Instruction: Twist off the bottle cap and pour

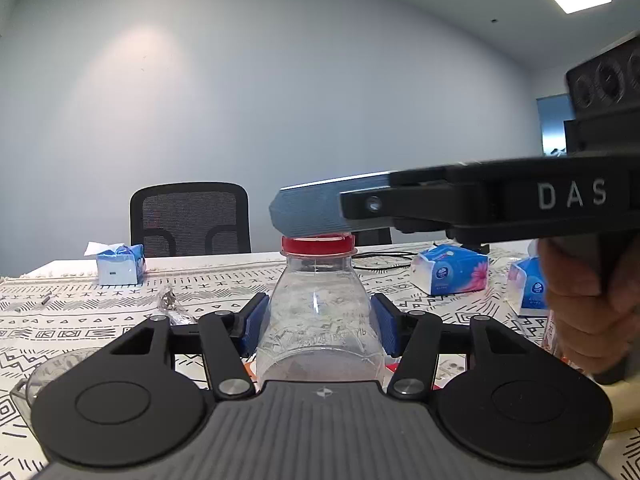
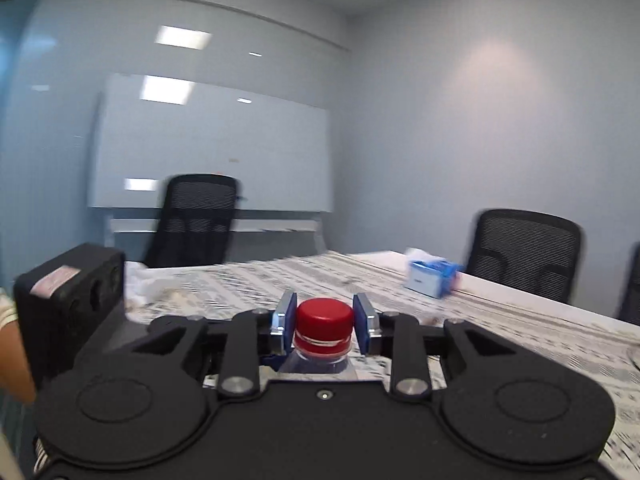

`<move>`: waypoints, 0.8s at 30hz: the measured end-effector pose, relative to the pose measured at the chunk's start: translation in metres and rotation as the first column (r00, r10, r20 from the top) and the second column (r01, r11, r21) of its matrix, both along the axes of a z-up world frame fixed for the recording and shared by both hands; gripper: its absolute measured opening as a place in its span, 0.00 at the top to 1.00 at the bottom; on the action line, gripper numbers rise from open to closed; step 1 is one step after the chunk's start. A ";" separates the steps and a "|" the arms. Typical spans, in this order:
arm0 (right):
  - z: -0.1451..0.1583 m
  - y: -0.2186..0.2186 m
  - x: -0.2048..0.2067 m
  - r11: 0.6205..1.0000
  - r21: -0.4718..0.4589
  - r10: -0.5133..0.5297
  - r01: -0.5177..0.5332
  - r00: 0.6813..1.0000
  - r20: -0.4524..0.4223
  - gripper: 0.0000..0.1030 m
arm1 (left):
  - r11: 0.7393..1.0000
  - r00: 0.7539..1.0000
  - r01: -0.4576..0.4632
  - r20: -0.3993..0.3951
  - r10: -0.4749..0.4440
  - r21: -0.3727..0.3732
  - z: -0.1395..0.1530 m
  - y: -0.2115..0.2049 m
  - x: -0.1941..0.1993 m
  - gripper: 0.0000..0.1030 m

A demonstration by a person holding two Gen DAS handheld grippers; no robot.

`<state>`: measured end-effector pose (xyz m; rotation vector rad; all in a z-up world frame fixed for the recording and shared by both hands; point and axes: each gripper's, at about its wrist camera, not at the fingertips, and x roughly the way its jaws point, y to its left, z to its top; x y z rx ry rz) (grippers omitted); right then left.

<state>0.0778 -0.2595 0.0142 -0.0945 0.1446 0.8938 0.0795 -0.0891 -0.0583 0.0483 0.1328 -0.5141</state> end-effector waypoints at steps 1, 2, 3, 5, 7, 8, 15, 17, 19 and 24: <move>0.002 -0.008 0.010 0.998 0.017 0.060 -0.060 0.998 -0.028 0.69 | 1.000 1.000 0.002 0.001 -0.002 0.001 0.000 0.000 -0.001 0.49; 0.003 -0.016 0.020 0.992 0.036 0.120 -0.118 0.991 -0.055 0.69 | 1.000 1.000 0.005 0.003 -0.005 0.003 0.000 -0.001 -0.001 0.49; 0.006 -0.021 0.026 0.988 0.039 0.155 -0.152 0.985 -0.076 0.68 | 1.000 1.000 0.007 0.004 -0.007 0.005 0.000 -0.001 -0.002 0.49; 0.009 -0.020 0.026 0.987 0.022 0.161 -0.160 0.984 -0.076 0.68 | 1.000 1.000 0.012 0.003 -0.012 0.004 0.000 -0.002 -0.003 0.49; 0.012 -0.018 0.020 0.989 -0.009 0.145 -0.145 0.988 -0.061 0.68 | 1.000 1.000 0.015 0.004 -0.015 0.004 -0.001 -0.002 -0.004 0.49; 0.013 -0.017 0.018 0.990 -0.016 0.136 -0.137 0.989 -0.054 0.67 | 1.000 1.000 0.015 0.009 -0.015 0.008 -0.001 -0.003 -0.005 0.48; 0.016 -0.003 0.004 0.998 -0.040 0.055 -0.057 0.997 -0.060 0.53 | 1.000 1.000 0.013 0.000 -0.013 -0.007 -0.001 0.001 -0.005 0.47; 0.013 0.006 0.005 0.998 -0.058 0.029 -0.032 0.998 -0.053 0.53 | 1.000 1.000 0.015 -0.001 -0.015 -0.007 -0.001 0.000 -0.004 0.47; 0.010 0.013 0.009 0.997 -0.076 -0.005 0.000 0.998 -0.058 0.54 | 1.000 1.000 0.015 -0.002 -0.015 -0.008 -0.001 0.001 -0.003 0.47; 0.013 -0.002 0.003 0.995 -0.087 -0.041 0.038 0.999 -0.031 0.54 | 1.000 1.000 0.008 0.006 -0.008 -0.012 -0.002 0.004 -0.004 0.47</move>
